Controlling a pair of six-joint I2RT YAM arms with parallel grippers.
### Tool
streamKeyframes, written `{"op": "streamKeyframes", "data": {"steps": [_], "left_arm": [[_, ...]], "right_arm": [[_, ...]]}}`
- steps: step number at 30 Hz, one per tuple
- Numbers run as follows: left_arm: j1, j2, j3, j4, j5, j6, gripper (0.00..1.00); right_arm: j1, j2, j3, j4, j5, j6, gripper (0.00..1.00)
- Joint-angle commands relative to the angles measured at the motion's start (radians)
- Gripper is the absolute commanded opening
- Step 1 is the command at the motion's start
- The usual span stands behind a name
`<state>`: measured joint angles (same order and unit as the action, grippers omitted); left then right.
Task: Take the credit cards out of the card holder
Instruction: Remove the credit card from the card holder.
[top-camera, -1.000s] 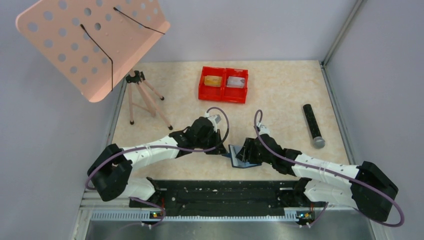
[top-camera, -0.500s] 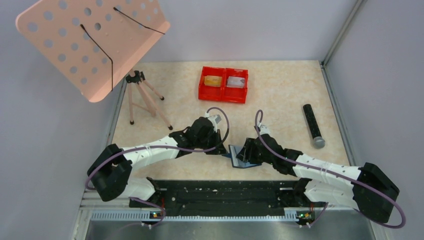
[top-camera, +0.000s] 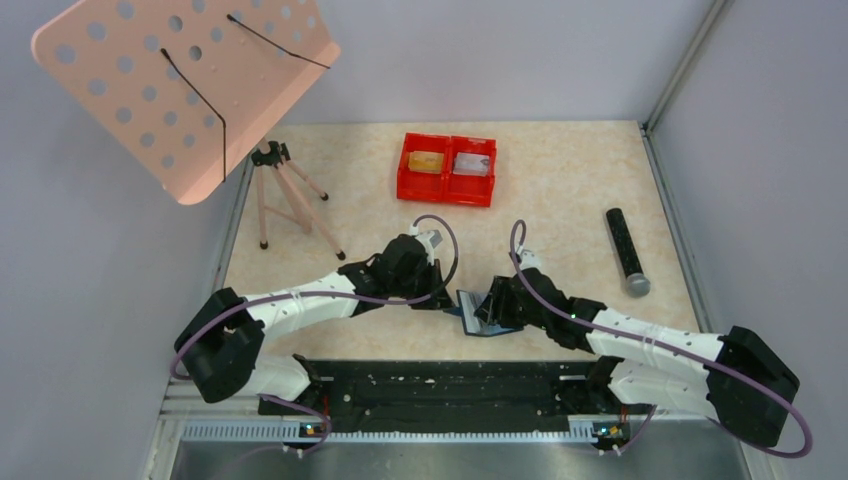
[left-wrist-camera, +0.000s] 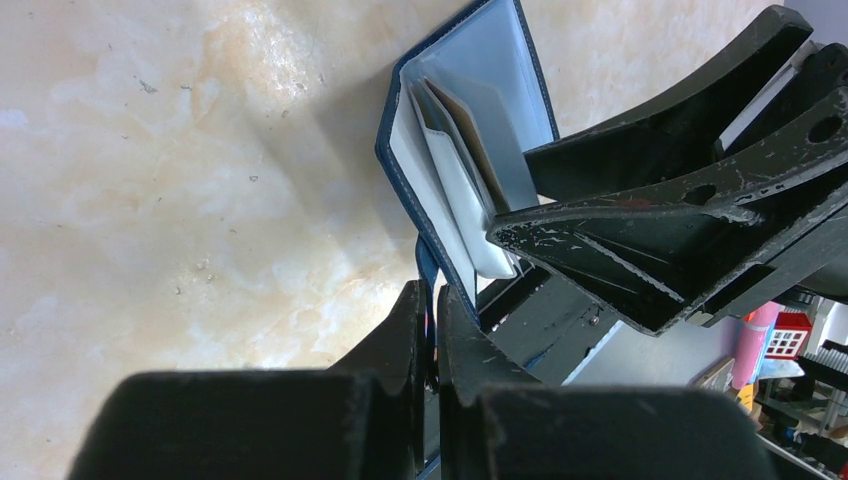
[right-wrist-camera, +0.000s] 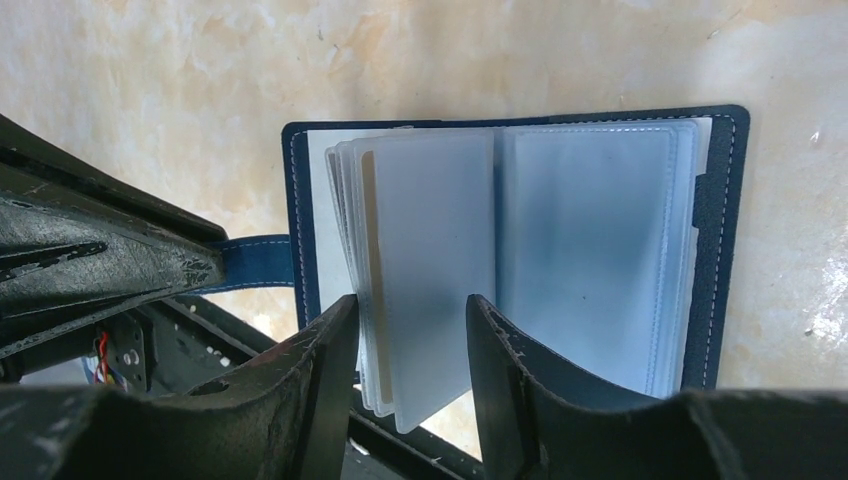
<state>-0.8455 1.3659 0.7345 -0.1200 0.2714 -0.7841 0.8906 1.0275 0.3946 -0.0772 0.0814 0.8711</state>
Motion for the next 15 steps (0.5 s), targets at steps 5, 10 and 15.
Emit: {"op": "streamKeyframes", "data": {"steps": [5,10,15], "left_arm": [[-0.004,-0.031,-0.011,0.028,-0.011,0.006,0.0],[-0.004,-0.036,-0.012,0.029,-0.011,0.006,0.0],[-0.004,-0.033,-0.01,0.025,-0.012,0.009,0.0]], "right_arm": [[0.016,-0.024,0.056,-0.044,0.044,-0.021,0.44],[0.015,-0.025,0.066,-0.073,0.06,-0.026,0.52],[0.015,-0.025,0.082,-0.102,0.081,-0.036,0.54]]}}
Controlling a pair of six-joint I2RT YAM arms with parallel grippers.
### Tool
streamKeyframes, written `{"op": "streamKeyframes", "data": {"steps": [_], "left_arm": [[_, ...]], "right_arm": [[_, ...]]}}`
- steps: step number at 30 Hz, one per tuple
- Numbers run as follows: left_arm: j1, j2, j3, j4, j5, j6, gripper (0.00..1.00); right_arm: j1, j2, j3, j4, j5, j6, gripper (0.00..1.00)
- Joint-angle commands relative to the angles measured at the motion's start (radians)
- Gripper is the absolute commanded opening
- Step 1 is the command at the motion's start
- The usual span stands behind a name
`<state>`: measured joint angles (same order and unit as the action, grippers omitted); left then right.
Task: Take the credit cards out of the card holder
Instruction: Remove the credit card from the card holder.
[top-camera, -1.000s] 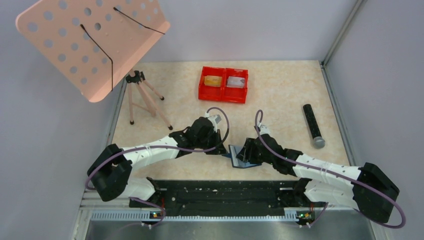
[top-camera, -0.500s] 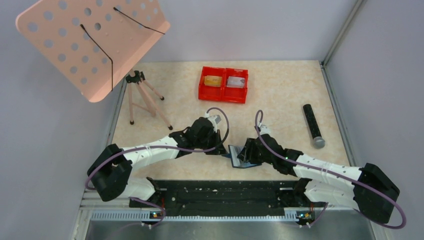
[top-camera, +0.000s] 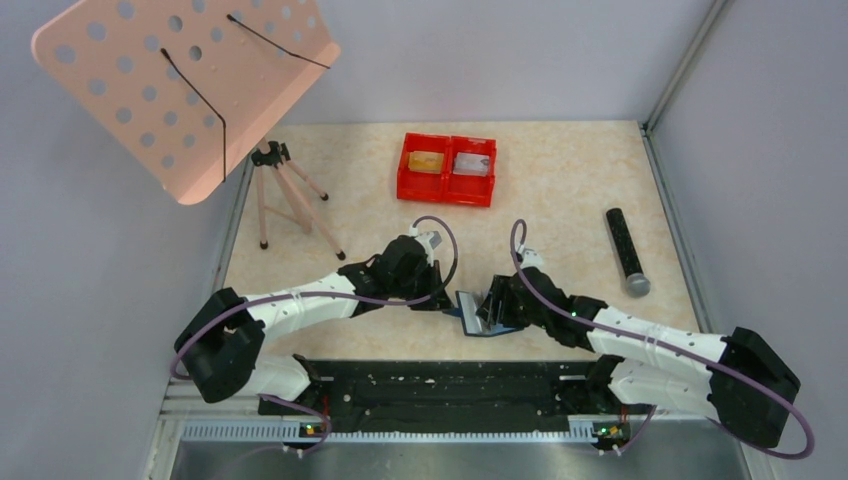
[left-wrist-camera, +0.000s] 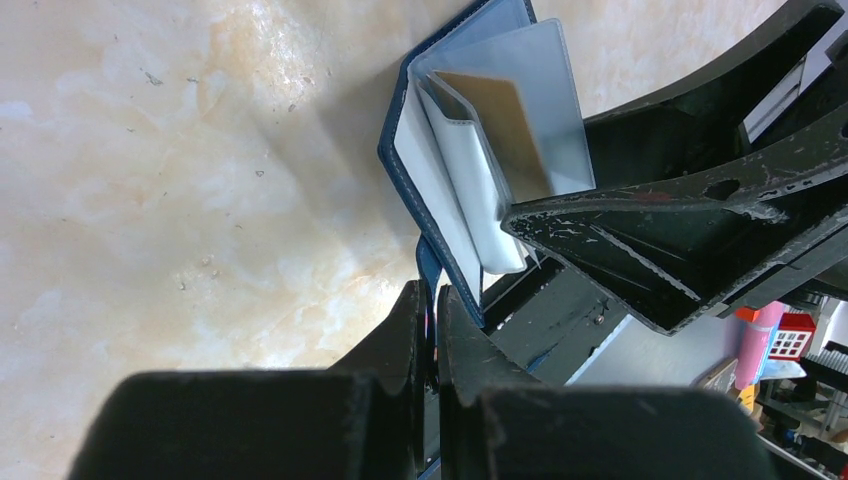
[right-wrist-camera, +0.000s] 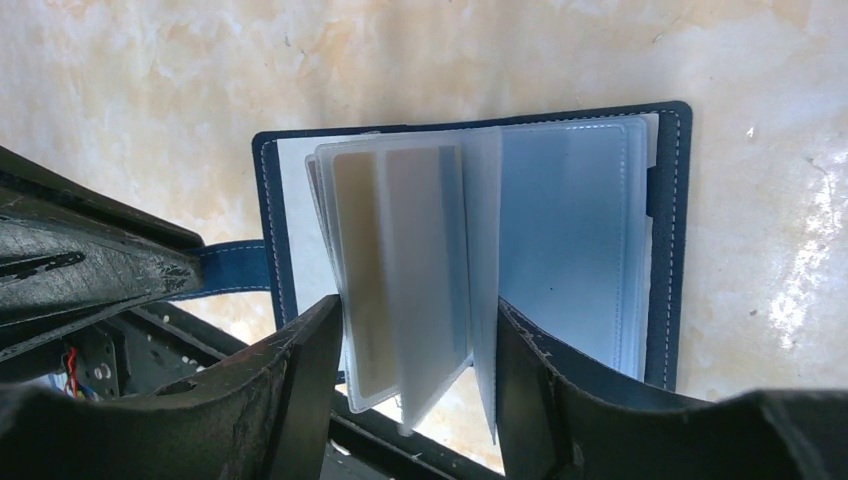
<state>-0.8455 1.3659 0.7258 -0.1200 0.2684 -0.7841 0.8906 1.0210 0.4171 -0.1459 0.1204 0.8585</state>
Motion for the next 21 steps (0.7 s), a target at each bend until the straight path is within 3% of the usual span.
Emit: {"op": "streamKeyframes", "data": {"steps": [1,10,21], "left_arm": [[-0.004,-0.034,0.0,0.024,-0.009,0.009,0.0],[-0.004,-0.026,0.001,0.019,-0.016,0.016,0.0],[-0.003,0.0,0.012,-0.018,-0.048,0.05,0.0]], "right_arm": [[0.016,-0.019,0.063,-0.039,0.046,-0.026,0.55],[0.016,-0.01,0.089,-0.078,0.066,-0.045,0.66],[0.016,-0.056,0.181,-0.195,0.102,-0.075,0.67]]}}
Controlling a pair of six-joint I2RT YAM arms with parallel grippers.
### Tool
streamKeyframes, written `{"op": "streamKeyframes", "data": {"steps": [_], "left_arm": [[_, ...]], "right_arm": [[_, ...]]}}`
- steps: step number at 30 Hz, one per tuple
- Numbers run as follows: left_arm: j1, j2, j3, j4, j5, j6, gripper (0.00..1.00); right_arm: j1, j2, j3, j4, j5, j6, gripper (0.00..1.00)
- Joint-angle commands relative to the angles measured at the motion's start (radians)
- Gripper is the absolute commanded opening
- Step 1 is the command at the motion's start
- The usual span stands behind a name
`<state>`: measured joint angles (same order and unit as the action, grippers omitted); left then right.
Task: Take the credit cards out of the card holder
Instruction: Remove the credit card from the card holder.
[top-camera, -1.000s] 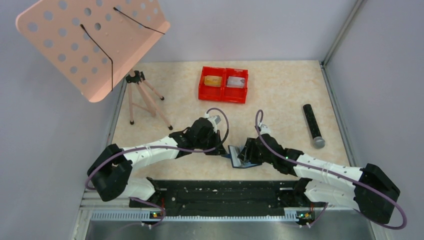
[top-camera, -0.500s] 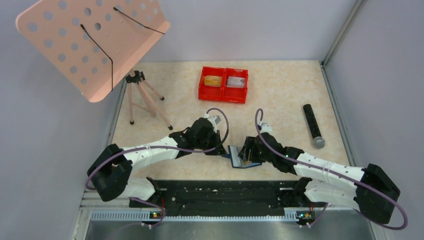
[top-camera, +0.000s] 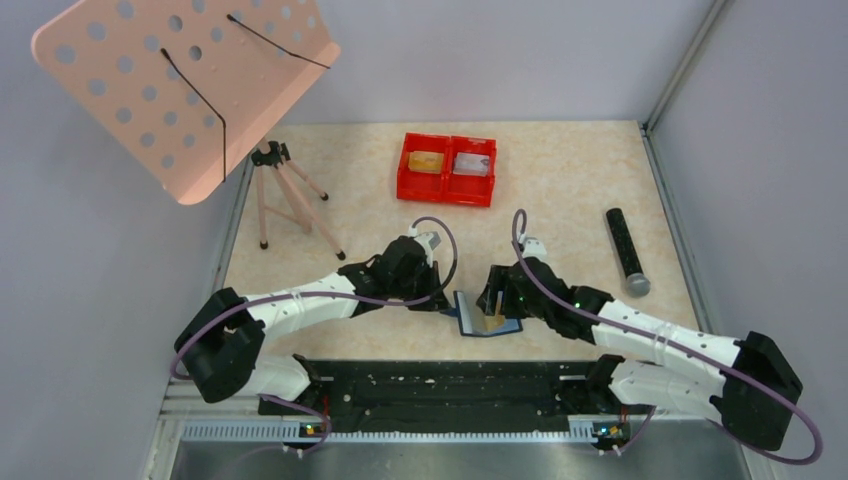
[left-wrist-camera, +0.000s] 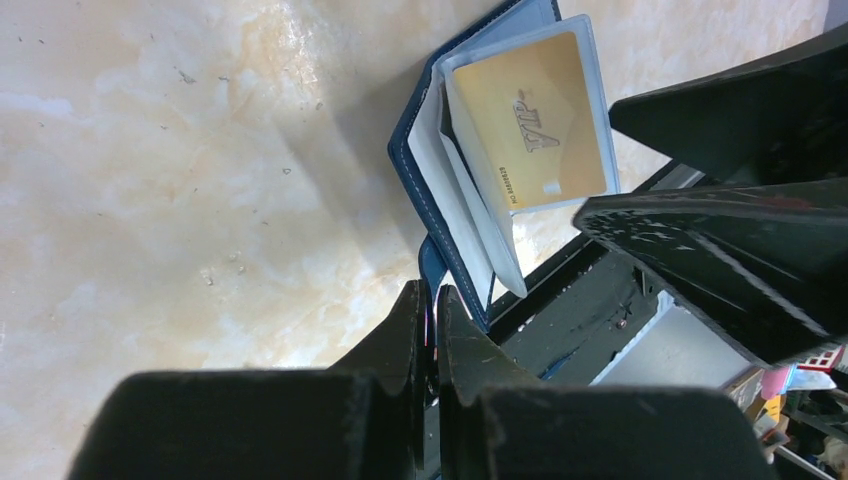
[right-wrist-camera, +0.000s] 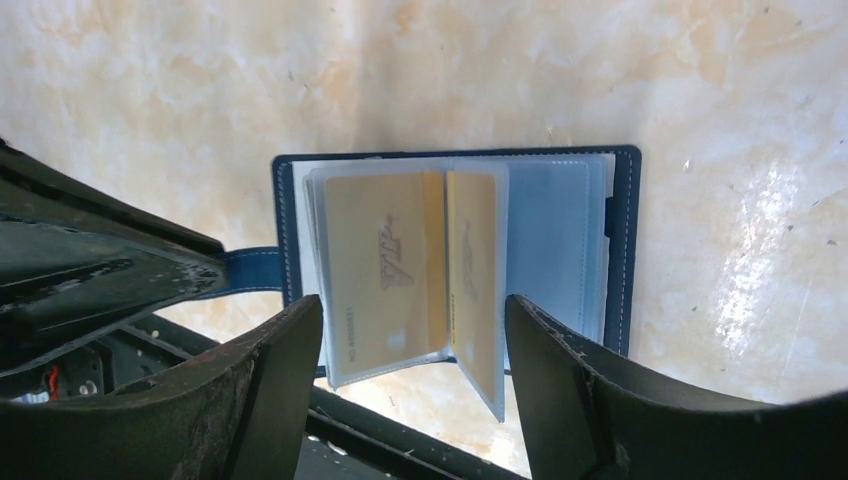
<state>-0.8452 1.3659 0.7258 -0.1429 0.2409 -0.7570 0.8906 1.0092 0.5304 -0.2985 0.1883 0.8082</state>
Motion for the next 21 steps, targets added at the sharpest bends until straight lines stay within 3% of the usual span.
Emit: {"op": "streamKeyframes", "data": {"steps": [1,7,9,15,21], "left_arm": [[-0.003,0.001,0.012,0.004,-0.025,0.025,0.0],[-0.002,0.003,0.036,-0.055,-0.081,0.035,0.06],[0.0,-0.001,0.051,-0.084,-0.122,0.039,0.1],[0.001,-0.017,0.094,-0.153,-0.183,0.024,0.36],[-0.002,-0.053,0.095,-0.099,-0.117,-0.013,0.46]], "right_arm": [[0.015,-0.048,0.073,-0.049,0.035,-0.025,0.68],[0.015,-0.064,0.089,-0.07,0.03,-0.027,0.68],[0.015,-0.066,0.086,-0.072,0.031,-0.026,0.63],[0.013,-0.051,0.043,-0.018,0.016,-0.029,0.45],[-0.004,-0.037,-0.009,0.069,-0.032,-0.022,0.37]]}}
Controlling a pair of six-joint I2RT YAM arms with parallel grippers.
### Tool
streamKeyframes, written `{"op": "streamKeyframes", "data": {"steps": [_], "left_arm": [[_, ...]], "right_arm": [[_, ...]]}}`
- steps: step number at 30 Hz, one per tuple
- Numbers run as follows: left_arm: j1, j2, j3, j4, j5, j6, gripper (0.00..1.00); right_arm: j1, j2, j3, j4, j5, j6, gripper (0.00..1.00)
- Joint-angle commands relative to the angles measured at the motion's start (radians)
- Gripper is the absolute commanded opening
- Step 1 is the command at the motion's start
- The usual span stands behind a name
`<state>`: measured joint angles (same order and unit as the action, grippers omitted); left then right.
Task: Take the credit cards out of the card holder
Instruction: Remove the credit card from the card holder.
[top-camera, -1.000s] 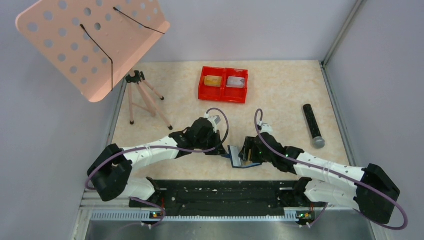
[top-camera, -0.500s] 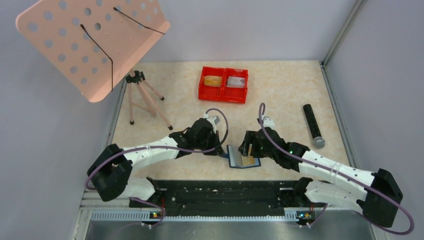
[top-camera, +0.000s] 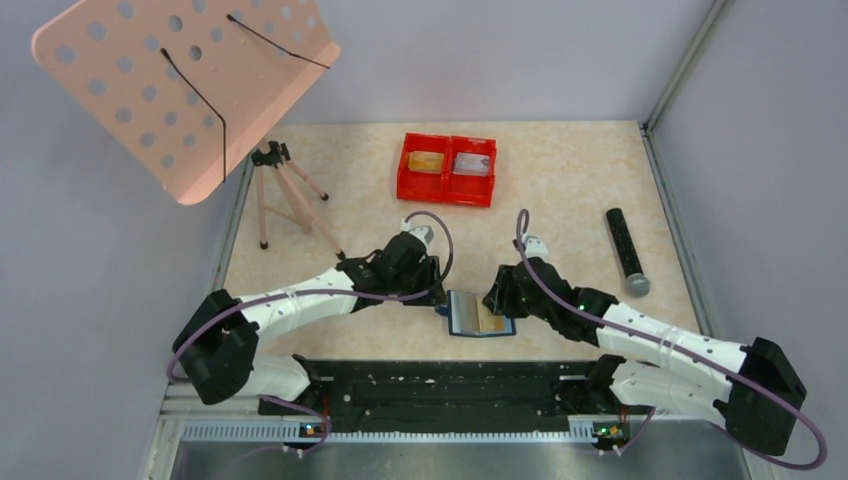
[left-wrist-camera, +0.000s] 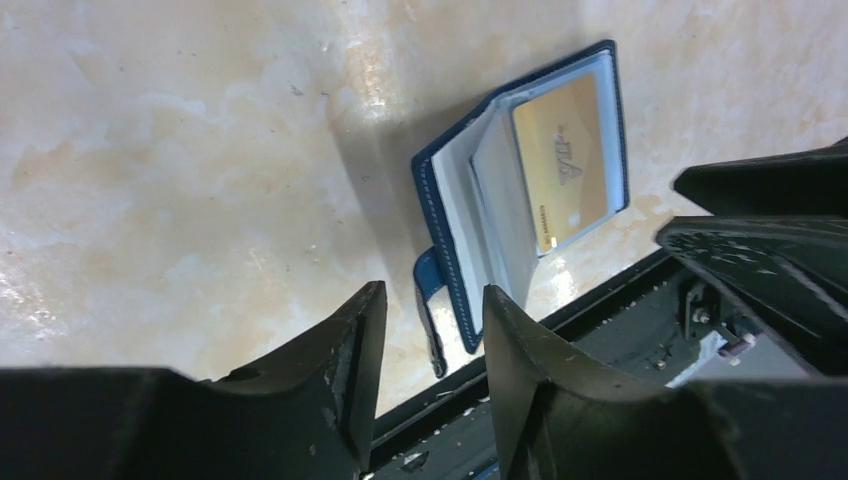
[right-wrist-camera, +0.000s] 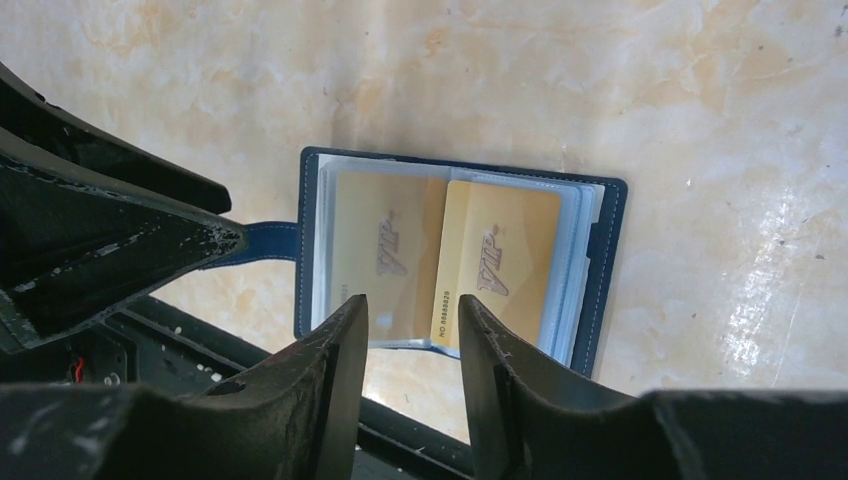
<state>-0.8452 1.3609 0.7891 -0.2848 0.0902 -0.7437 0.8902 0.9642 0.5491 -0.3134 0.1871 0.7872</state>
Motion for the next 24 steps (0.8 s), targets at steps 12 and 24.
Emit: {"op": "streamKeyframes", "data": {"steps": [12,24], "left_arm": [[-0.002,-0.087,0.015,0.067,0.04,-0.051,0.43],[-0.003,-0.076,0.022,0.059,0.038,-0.059,0.41]], "right_arm": [[-0.018,0.175,-0.137,0.44,-0.236,0.056,0.34],[-0.002,0.309,-0.143,0.572,-0.277,0.101,0.35]]}}
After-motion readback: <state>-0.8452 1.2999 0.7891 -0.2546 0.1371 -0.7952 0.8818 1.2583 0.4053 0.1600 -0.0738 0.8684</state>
